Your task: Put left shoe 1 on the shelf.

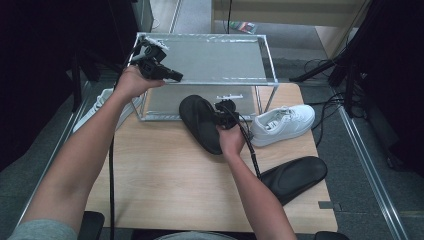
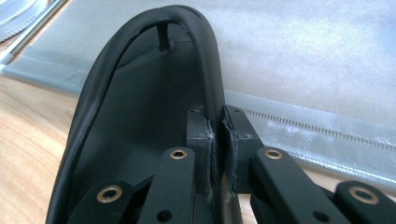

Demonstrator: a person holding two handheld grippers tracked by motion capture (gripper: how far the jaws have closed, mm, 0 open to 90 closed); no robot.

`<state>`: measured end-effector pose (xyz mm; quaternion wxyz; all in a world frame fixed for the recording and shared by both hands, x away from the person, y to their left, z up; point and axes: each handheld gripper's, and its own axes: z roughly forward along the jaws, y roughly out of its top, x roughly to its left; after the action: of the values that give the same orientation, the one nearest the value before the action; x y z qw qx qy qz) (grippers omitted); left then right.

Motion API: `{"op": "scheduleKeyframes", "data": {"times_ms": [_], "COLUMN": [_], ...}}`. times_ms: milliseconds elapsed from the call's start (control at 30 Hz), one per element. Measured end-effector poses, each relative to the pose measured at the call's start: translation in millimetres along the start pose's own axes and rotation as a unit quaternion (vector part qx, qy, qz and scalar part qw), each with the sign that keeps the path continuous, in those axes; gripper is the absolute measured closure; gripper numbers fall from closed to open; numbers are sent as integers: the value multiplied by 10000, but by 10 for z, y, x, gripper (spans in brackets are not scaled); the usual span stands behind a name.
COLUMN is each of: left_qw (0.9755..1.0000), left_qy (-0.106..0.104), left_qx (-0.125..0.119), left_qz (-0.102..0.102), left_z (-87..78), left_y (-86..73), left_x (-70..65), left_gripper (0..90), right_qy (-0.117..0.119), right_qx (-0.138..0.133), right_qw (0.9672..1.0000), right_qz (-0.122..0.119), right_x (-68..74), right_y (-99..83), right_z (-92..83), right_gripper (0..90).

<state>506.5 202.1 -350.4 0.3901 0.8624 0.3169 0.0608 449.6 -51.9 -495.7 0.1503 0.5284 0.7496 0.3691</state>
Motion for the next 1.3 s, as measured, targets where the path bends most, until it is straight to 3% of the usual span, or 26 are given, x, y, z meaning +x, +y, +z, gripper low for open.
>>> {"op": "scheduleKeyframes", "data": {"times_ms": [233,267,500,667,767,800,833,867,933,1000,1300], "left_qw": [10000,10000,10000,10000,10000,10000,10000,10000,10000,10000,9999], "left_qy": [-6,-15,28,39,54,54,49,49,20,39,13], "left_qx": [-2,-14,-13,-3,2,2,-4,-4,-15,-14,-104], "left_qz": [-16,-41,-29,-71,-52,-52,-66,-66,-78,-58,-103], "left_z": [0,2,9,18,19,19,20,20,20,20,18], "left_y": [-1,-2,2,6,8,8,7,7,4,4,-25], "left_x": [-2,0,2,8,6,6,6,6,11,11,19], "left_gripper": [899,899,897,898,899,899,899,899,899,899,899], "right_qy": [49,107,272,400,534,534,656,656,956,1024,939], "right_qx": [60,38,-147,-208,-235,-235,-226,-226,-141,-91,107], "right_qw": [9999,9999,9993,9985,9966,9966,9954,9954,9923,9912,9893], "right_qz": [85,115,-195,-303,-589,-589,-667,-667,-769,-836,-1112], "right_x": [-2,-16,-12,0,27,27,34,34,61,85,79], "right_y": [9,11,5,-89,-210,-210,-301,-301,-441,-531,-845], "right_z": [79,59,-147,-346,-481,-481,-534,-534,-590,-625,-784], "right_gripper": [801,723,675,685,796,796,854,854,896,900,900]}}
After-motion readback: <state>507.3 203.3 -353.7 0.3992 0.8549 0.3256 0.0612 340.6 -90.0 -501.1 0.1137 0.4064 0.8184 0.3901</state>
